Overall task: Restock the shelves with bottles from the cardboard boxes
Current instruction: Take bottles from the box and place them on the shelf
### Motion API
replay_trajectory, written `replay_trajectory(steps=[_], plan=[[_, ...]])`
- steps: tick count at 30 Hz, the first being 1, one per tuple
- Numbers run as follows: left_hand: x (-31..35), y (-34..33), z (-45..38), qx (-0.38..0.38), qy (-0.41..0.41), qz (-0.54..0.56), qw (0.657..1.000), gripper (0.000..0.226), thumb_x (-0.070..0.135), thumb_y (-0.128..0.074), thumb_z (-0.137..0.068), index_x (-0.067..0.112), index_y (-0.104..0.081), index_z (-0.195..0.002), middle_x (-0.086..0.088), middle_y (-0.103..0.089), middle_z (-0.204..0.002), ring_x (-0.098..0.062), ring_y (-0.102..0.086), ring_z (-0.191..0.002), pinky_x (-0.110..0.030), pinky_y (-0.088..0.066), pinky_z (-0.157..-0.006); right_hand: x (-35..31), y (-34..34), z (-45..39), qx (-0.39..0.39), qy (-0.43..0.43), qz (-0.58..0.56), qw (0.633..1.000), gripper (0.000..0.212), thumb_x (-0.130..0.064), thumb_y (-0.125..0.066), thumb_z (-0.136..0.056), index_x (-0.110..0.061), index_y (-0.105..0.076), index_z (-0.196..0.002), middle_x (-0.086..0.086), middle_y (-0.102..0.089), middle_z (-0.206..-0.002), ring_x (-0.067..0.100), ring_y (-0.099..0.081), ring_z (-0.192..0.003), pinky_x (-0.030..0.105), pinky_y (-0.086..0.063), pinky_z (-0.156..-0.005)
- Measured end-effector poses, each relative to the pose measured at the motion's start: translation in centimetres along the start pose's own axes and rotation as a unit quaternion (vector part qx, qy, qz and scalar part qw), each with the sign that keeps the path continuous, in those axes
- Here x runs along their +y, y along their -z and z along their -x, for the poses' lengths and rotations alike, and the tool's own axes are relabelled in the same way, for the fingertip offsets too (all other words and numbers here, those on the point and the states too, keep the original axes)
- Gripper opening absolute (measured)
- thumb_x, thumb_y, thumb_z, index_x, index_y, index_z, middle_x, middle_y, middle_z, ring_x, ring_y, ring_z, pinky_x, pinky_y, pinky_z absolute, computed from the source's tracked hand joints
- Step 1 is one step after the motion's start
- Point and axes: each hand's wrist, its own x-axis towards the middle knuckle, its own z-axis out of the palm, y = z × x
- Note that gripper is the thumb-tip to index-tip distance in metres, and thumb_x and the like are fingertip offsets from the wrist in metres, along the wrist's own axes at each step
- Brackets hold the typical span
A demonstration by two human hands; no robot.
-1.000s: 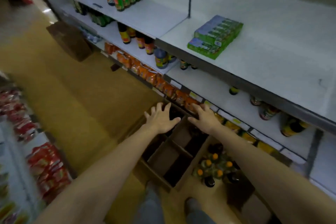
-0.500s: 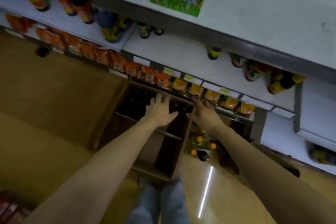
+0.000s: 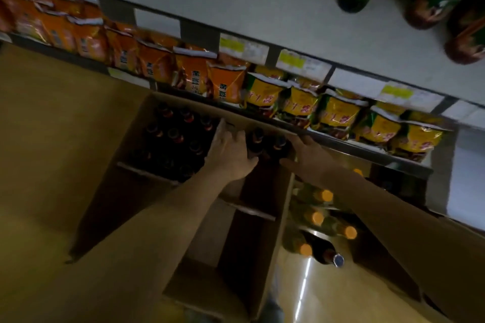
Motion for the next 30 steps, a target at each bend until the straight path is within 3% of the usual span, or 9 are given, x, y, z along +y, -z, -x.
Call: replay_trajectory(steps=[2, 4, 8, 14, 18, 22, 26, 30], plan=[[-0.1, -1.9, -3.3, 0.002, -0.003, -0.013, 1.0, 0.073, 0.046, -0.052, -0.092, 0.014, -0.018, -0.148, -0.02, -0.016, -0.154, -0.035, -0.016, -0.143, -0.043, -0.017, -0.118, 1.5, -1.4, -3.1, -0.011, 0.009, 0.021, 1.0, 0.068, -0.037, -0.052, -0.096, -0.017, -0.018, -0.151, 0.018, -0.034, -0.144, 0.035, -0.041, -0.127, 0.038, -0.04, -0.098], [0.0, -3.7, -6.6, 0.0, 0.007, 0.004, 1.0, 0.07, 0.043, -0.053, -0.093, 0.015, -0.018, -0.147, -0.018, -0.027, -0.148, -0.036, -0.029, -0.136, -0.043, -0.031, -0.11, 2.7, -2.7, -6.2, -0.014, 0.012, 0.047, 0.999, 0.068, -0.038, -0.052, -0.096, -0.015, -0.019, -0.151, 0.019, -0.034, -0.144, 0.035, -0.038, -0.13, 0.039, -0.039, -0.102], [0.7, -6.1, -11.6, 0.001, -0.028, -0.027, 0.999, 0.073, 0.042, -0.051, -0.095, 0.019, -0.009, -0.15, -0.017, -0.031, -0.145, -0.035, -0.039, -0.13, -0.043, -0.041, -0.099, 4.3, -5.3, -10.9, 0.002, 0.003, 0.079, 0.997, 0.065, -0.039, -0.05, -0.097, -0.012, -0.022, -0.15, 0.021, -0.038, -0.143, 0.036, -0.04, -0.128, 0.044, -0.042, -0.101], [1.1, -7.6, -15.5, 0.023, -0.045, -0.104, 0.993, 0.049, 0.037, -0.052, -0.096, 0.011, -0.038, -0.135, -0.013, -0.055, -0.125, -0.028, -0.055, -0.112, -0.035, -0.046, -0.082, 4.9, -8.1, -14.5, 0.024, 0.009, 0.097, 0.995, 0.062, -0.04, -0.046, -0.098, -0.017, -0.018, -0.148, 0.016, -0.058, -0.124, 0.034, -0.059, -0.106, 0.038, -0.048, -0.08], [0.3, -8.7, -15.5, 0.066, -0.033, -0.093, 0.993, 0.038, 0.03, -0.048, -0.098, 0.009, -0.041, -0.129, -0.014, -0.059, -0.117, -0.031, -0.058, -0.107, -0.036, -0.044, -0.073, 4.6, -9.4, -14.6, 0.075, 0.027, 0.165, 0.983, 0.049, -0.039, -0.042, -0.1, -0.017, -0.029, -0.142, 0.014, -0.062, -0.116, 0.033, -0.062, -0.1, 0.035, -0.042, -0.069], [-0.7, -8.8, -13.3, 0.092, -0.034, -0.088, 0.991, 0.031, 0.029, -0.043, -0.1, 0.009, -0.04, -0.125, -0.014, -0.061, -0.11, -0.031, -0.06, -0.1, -0.035, -0.041, -0.066, 4.2, -9.4, -13.3, 0.099, 0.025, 0.126, 0.987, 0.039, -0.033, -0.044, -0.099, -0.017, -0.036, -0.134, 0.015, -0.062, -0.112, 0.034, -0.061, -0.099, 0.039, -0.046, -0.074], [-1.2, -6.3, -9.5, 0.116, -0.038, -0.084, 0.989, 0.031, 0.032, -0.04, -0.101, 0.009, -0.042, -0.122, -0.015, -0.062, -0.105, -0.033, -0.059, -0.097, -0.036, -0.045, -0.073, 3.3, -7.8, -10.2, 0.126, 0.029, 0.087, 0.988, 0.035, -0.033, -0.044, -0.099, -0.016, -0.041, -0.13, 0.015, -0.062, -0.107, 0.034, -0.061, -0.095, 0.033, -0.038, -0.063], [-0.8, -2.1, -4.5, 0.113, -0.062, -0.096, 0.987, 0.035, 0.034, -0.039, -0.101, 0.009, -0.044, -0.125, -0.017, -0.06, -0.107, -0.035, -0.058, -0.099, -0.034, -0.04, -0.065, 1.2, -5.4, -5.2, 0.148, 0.021, 0.065, 0.987, 0.035, -0.034, -0.045, -0.099, -0.017, -0.046, -0.13, 0.015, -0.063, -0.106, 0.034, -0.061, -0.096, 0.032, -0.04, -0.063]])
